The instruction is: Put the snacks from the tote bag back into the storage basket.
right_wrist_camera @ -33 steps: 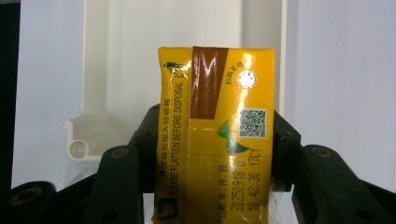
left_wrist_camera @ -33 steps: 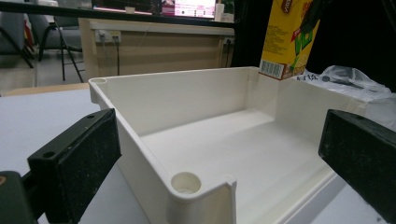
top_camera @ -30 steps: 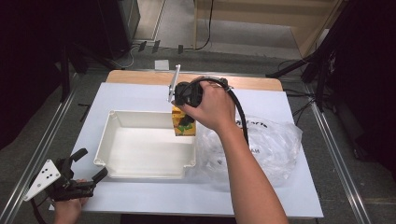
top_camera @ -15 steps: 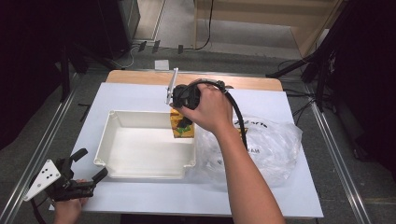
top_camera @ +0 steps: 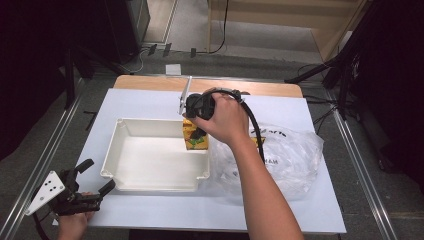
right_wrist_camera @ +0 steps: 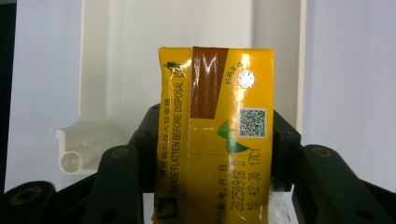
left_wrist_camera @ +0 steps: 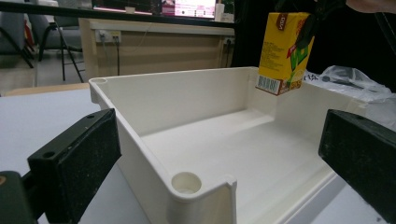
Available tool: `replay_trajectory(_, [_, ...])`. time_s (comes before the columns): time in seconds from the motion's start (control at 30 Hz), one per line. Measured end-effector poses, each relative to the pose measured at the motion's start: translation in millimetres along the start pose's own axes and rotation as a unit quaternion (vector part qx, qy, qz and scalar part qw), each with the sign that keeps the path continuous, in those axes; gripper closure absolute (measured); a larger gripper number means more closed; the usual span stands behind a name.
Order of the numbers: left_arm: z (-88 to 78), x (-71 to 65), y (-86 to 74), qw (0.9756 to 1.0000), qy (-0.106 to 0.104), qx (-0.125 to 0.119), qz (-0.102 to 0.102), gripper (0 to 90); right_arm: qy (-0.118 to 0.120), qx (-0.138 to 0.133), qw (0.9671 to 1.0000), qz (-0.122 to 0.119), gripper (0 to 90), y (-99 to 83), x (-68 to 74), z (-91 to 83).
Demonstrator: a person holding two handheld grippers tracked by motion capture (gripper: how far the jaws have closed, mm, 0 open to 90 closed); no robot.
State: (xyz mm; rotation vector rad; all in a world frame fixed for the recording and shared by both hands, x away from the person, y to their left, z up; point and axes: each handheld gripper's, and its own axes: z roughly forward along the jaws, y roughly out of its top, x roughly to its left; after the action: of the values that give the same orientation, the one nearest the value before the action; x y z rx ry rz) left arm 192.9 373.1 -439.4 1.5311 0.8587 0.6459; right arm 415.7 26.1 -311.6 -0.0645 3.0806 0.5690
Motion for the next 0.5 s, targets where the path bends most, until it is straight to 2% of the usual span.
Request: replay_trajectory(0.5, [0.2,-0.4,0.0,1.0000,0.001,0.000,-0.001,0.0,0.003,-0.004,1.0000,-0.004,52.8,-3.0,0.0,11.6])
